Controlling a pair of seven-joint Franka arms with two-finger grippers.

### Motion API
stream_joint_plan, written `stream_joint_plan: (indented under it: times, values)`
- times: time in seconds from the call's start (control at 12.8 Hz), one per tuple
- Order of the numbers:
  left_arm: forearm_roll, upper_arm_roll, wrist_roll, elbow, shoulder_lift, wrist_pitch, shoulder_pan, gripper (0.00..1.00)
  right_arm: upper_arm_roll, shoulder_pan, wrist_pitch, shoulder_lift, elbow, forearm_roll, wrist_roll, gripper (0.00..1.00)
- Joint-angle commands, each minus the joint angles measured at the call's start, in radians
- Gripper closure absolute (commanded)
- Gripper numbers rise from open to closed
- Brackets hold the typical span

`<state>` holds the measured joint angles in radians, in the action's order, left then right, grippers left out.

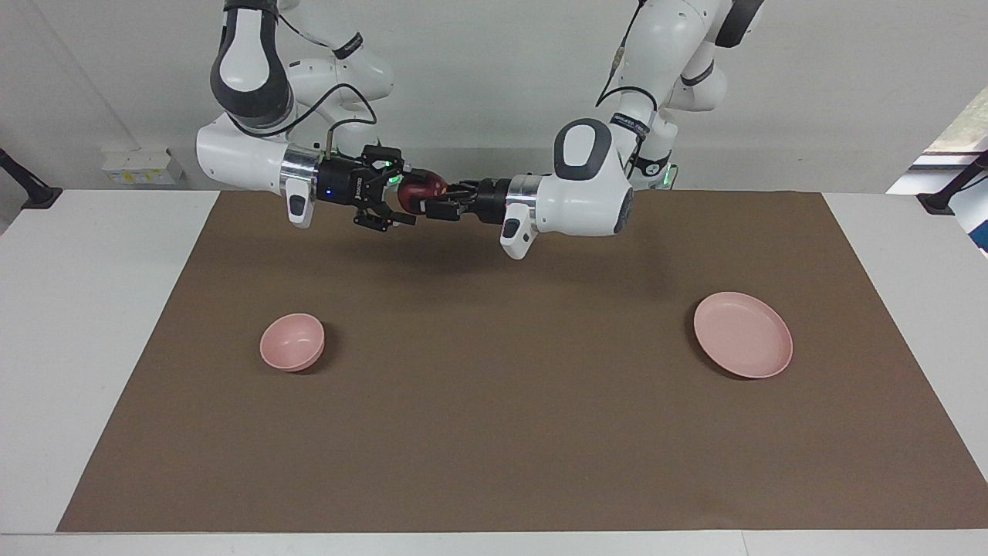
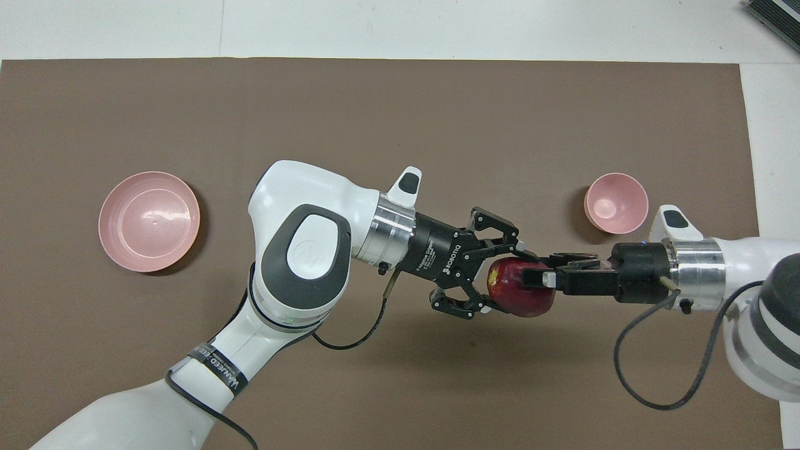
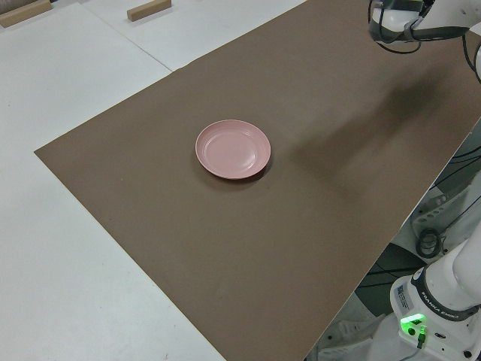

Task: Move apple from plate to bowl
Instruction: 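Close the right gripper on the apple held by the left gripper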

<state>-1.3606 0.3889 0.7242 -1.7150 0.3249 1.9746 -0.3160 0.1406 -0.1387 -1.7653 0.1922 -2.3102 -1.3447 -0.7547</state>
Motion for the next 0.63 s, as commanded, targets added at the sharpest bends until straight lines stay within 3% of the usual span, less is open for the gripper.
stream_joint_plan:
  times: [0.0,0.55]
  values:
    - [-0.031,-0.012,0.011,-0.023,-0.029,0.029,-0.026,1.00,0.001,0.005,0.029,0.039,-0.040,-0.024,-0.014,0.00]
    - [-0.029,-0.012,0.011,-0.023,-0.030,0.030,-0.026,1.00,0.004,0.022,0.052,0.046,-0.052,0.054,-0.058,0.00]
